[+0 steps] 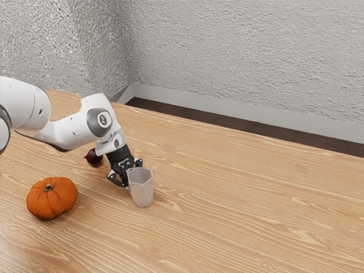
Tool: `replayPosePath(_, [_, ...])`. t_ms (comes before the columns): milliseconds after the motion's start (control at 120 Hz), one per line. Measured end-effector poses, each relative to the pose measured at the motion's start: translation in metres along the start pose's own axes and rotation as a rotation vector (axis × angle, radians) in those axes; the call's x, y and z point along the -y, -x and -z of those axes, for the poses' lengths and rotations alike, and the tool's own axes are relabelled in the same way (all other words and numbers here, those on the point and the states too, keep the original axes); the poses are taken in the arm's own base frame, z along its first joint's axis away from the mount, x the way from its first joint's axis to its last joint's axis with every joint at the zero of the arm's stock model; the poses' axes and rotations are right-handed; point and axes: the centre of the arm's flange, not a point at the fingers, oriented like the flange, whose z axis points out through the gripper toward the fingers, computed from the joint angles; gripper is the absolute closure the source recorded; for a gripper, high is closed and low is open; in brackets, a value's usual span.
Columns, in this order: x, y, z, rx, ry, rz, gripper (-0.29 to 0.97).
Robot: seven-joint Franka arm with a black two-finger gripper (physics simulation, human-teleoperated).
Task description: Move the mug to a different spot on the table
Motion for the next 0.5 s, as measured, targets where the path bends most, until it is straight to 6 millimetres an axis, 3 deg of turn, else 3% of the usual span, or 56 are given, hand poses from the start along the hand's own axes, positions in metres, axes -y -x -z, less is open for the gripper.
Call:
replayPosePath(200, [-0.001, 0.001, 0.000, 0.009, 0.009, -0.021, 0.39])
replayPosePath(400, [-0.001, 0.001, 0.003, 0.012, 0.008, -0.031, 0.21])
replayPosePath(500, [-0.004, 0.002, 0.023, 0.028, -0.019, -0.031, 0.13])
